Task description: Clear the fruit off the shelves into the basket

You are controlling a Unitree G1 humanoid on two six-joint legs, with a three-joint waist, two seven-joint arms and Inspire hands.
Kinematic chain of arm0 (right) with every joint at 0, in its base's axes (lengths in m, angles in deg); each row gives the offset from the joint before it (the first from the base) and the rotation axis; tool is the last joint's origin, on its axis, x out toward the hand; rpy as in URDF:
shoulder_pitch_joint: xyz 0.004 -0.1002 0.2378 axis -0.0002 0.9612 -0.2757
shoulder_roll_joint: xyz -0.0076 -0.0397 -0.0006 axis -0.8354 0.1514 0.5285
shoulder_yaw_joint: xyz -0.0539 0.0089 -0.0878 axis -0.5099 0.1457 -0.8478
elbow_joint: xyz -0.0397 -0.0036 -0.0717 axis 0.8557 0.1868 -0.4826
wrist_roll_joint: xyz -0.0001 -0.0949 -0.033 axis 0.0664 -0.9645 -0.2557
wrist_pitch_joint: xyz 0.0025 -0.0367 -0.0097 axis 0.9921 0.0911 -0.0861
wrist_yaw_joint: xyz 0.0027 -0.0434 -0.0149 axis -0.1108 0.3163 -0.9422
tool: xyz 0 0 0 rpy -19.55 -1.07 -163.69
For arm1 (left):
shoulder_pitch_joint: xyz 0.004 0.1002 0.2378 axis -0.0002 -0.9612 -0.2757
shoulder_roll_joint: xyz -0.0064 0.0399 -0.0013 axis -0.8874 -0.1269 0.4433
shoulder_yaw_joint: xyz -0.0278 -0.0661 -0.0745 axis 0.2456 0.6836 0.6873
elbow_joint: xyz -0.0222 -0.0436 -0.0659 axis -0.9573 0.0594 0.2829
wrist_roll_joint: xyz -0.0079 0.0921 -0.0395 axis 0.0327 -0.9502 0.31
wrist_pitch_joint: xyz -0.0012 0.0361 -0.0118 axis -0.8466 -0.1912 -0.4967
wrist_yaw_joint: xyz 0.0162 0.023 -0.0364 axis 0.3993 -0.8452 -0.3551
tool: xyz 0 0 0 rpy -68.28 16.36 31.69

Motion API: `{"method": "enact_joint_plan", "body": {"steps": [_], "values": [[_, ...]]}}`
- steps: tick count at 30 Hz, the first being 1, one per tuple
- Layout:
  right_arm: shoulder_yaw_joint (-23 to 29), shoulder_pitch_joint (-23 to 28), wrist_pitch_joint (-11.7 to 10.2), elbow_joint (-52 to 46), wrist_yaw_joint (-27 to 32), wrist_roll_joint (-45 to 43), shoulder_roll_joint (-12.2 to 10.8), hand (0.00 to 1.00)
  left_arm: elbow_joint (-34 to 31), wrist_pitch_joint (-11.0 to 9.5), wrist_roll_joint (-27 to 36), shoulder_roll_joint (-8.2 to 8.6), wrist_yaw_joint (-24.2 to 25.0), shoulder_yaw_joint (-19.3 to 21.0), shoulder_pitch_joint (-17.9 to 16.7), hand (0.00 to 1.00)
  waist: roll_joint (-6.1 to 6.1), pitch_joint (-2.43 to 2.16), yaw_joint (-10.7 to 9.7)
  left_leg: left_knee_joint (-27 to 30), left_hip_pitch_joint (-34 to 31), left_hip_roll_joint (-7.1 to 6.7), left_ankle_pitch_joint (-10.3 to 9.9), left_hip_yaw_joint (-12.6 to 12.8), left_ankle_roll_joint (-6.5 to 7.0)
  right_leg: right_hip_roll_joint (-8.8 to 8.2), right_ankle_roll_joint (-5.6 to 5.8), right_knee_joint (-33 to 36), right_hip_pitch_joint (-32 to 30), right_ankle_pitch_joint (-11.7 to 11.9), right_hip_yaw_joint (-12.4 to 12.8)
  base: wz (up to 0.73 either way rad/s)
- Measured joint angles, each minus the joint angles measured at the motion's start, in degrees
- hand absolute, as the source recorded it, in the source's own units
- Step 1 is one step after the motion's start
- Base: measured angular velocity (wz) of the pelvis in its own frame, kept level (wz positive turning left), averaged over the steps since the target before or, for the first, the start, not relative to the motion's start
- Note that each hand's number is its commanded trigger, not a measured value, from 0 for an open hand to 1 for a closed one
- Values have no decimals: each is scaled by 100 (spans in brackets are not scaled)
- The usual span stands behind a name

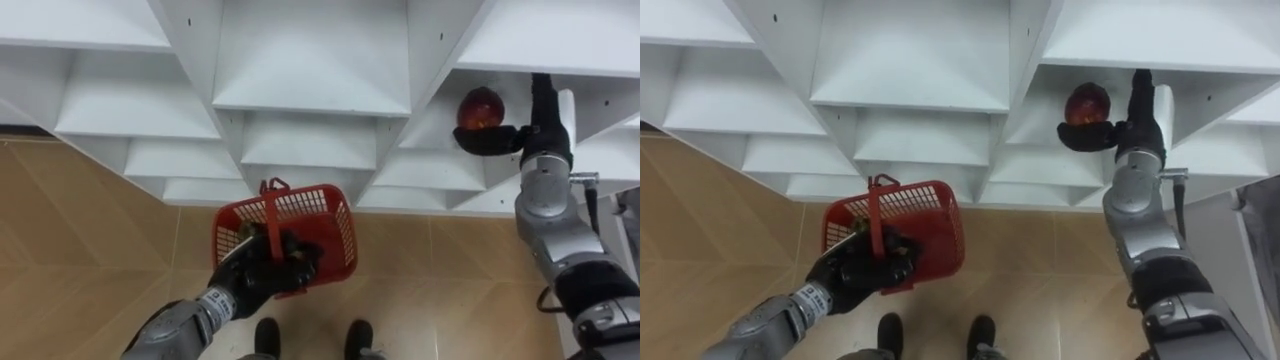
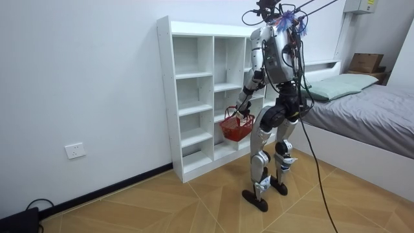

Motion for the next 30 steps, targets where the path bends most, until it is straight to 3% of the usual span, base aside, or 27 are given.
{"method": "enact_joint_plan", "body": {"steps": [9, 22, 30], "values": [[-12, -122, 273, 529, -328, 658, 90, 0, -1, 151, 61, -6, -16, -130, 107, 100, -37, 2, -1, 28, -88, -46, 23, -119, 15, -61, 15, 9, -24, -17, -106, 7], [-225, -170, 281, 574, -388, 656, 149, 0, 0, 186, 66, -26, -18, -335, 170, 100, -106, 8, 5, 103, -195, -42, 23, -132, 15, -73, 12, 70, -114, -23, -114, 0], [-225, -273, 392, 573, -388, 654, 160, 0, 0, 211, 64, -84, -18, -403, 178, 100, -117, 8, 6, 109, -225, -42, 23, -138, 15, -76, 12, 74, -142, -23, -123, 0]]}}
